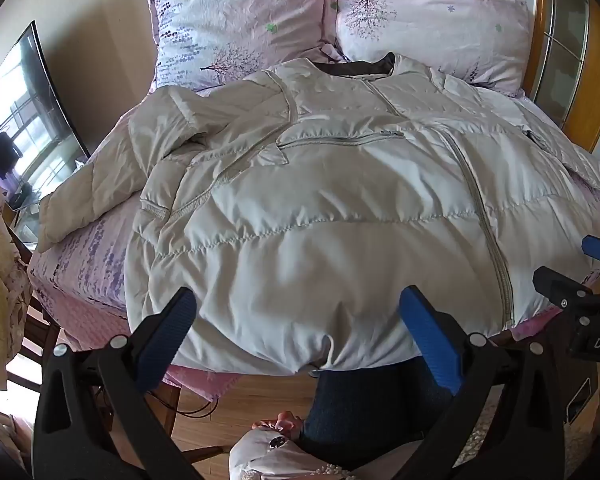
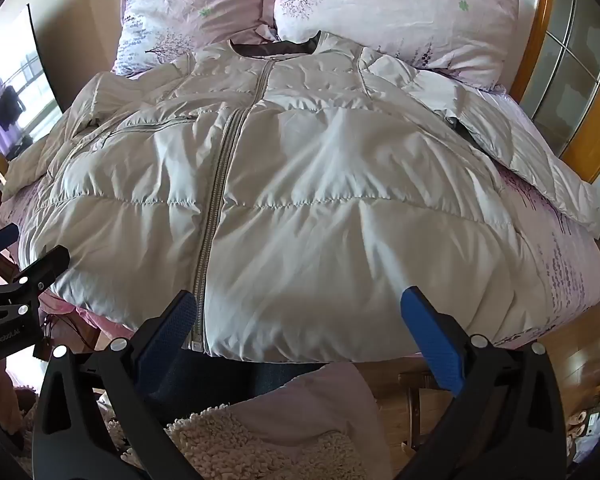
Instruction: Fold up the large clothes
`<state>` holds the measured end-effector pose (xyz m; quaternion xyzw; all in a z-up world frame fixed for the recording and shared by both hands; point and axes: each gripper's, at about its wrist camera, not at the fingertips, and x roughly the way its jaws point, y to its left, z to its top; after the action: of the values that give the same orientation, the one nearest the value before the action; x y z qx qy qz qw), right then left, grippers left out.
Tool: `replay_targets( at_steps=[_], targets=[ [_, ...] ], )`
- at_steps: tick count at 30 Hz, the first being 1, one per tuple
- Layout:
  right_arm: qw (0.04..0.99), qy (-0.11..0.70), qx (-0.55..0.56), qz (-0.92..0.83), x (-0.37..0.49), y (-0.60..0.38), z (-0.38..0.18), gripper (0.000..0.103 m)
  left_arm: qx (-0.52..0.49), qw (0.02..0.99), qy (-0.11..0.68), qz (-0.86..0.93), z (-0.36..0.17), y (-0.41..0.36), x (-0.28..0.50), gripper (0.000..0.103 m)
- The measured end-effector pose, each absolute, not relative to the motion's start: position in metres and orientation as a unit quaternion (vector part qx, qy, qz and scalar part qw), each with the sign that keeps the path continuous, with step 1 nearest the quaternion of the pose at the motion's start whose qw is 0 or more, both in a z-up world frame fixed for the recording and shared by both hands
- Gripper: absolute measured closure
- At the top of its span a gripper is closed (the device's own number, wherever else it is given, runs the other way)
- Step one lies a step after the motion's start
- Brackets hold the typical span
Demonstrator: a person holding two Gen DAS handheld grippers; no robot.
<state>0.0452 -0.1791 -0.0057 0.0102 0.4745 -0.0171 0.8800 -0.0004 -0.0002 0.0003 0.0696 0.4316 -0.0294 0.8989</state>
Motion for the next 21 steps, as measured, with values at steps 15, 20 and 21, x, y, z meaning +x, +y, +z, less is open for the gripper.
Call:
replay_targets(
  at_steps=[15, 20, 21],
  targets=[
    [0.88, 0.474, 0.012, -0.016, 0.045, -0.1778, -0.0064, 0.001, 0.067, 0.898, 0.434, -0.031, 0.0003, 0.0001, -0.0001, 0.002],
    [0.88, 0.474, 0.012, -0.016, 0.0455, -0.1796, -0.008, 0.001, 0.066, 0.898, 0.434, -0.031, 0.0003, 0.0002, -0.0001, 0.002],
    [0.88, 0.474, 0.012, -0.016, 0.0454, -0.1797, -0.0079, 0.001, 0.066, 0.898, 0.434, -0.031, 0.0003, 0.0002, -0.0001, 0.002]
  ],
)
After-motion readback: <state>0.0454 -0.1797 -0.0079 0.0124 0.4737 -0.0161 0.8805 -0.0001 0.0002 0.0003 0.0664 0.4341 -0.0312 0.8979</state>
